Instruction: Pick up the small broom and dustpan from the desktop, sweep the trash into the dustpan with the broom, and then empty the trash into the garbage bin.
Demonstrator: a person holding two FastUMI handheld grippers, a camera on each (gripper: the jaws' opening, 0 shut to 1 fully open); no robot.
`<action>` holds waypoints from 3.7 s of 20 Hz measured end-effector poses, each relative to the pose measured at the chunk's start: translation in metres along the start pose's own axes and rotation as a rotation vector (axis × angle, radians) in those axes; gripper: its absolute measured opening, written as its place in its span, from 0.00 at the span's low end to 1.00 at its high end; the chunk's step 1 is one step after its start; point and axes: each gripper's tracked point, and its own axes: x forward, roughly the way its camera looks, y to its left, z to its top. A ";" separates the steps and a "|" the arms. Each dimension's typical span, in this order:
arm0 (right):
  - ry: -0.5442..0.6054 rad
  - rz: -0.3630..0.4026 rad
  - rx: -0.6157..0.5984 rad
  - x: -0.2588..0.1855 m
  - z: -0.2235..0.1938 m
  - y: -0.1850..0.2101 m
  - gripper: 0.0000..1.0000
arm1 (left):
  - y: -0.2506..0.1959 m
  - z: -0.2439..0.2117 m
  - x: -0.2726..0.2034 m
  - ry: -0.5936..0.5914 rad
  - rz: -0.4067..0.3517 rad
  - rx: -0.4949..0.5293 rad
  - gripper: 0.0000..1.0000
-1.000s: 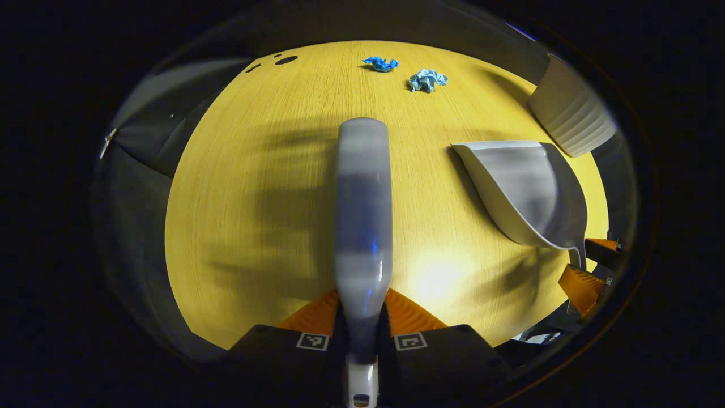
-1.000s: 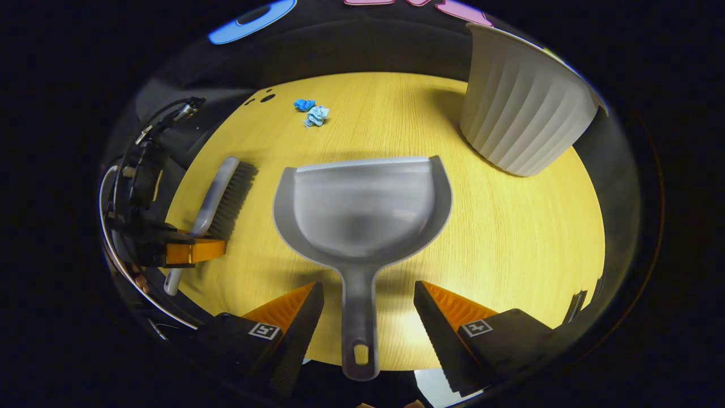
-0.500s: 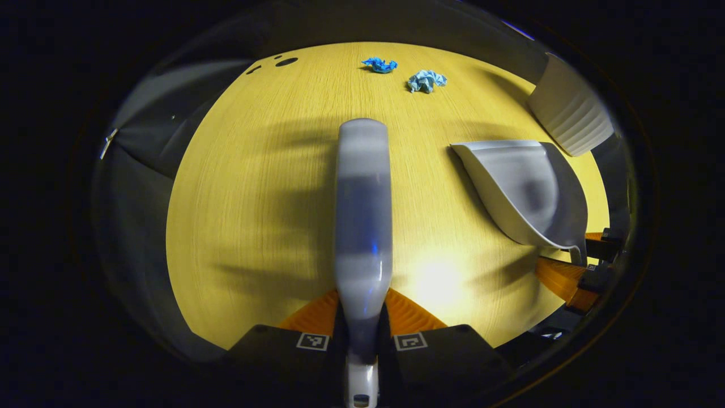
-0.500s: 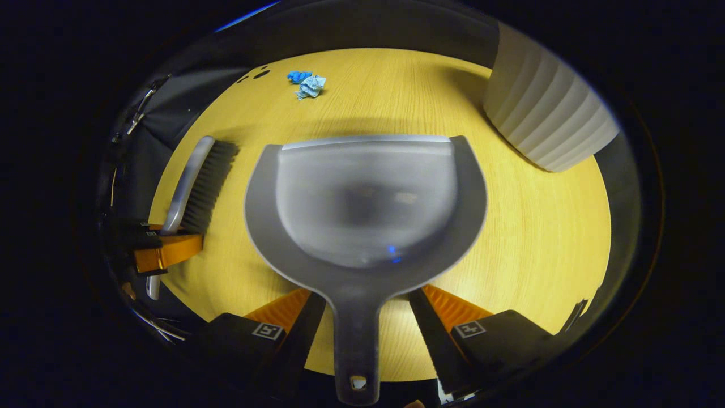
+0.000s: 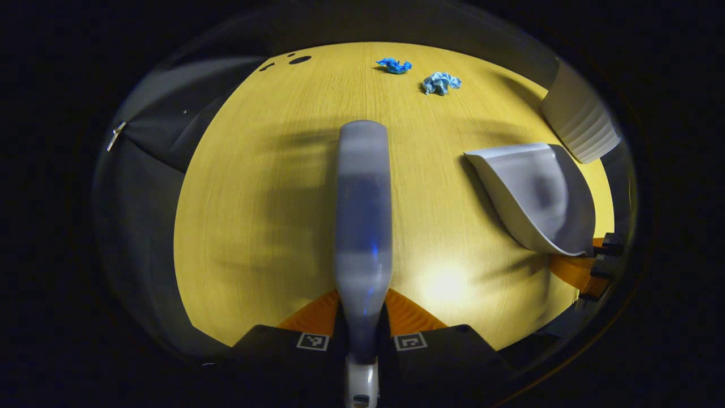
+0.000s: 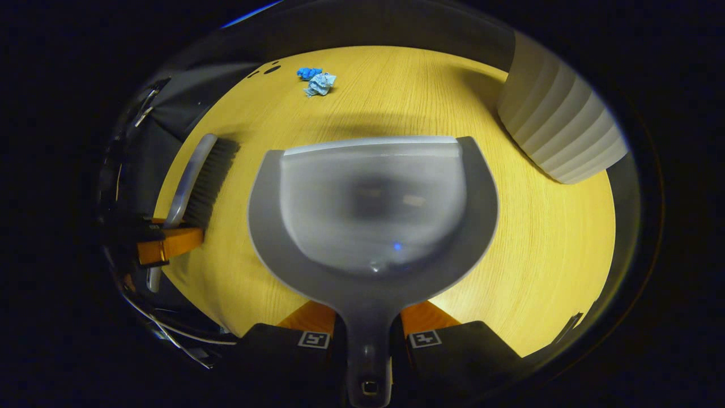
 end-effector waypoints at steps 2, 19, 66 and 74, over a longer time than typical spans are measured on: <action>0.009 0.008 -0.038 -0.007 -0.009 -0.005 0.44 | 0.011 0.009 0.000 -0.004 -0.001 -0.019 0.27; -0.044 -0.014 -0.155 -0.048 -0.018 -0.033 0.35 | 0.072 0.218 0.044 -0.062 0.122 0.380 0.27; -0.058 -0.020 -0.180 -0.018 -0.041 -0.088 0.35 | -0.135 0.150 -0.004 -0.064 -0.291 0.885 0.27; -0.112 -0.029 -0.162 -0.019 -0.038 -0.086 0.35 | -0.159 0.097 -0.045 0.041 -0.500 0.970 0.29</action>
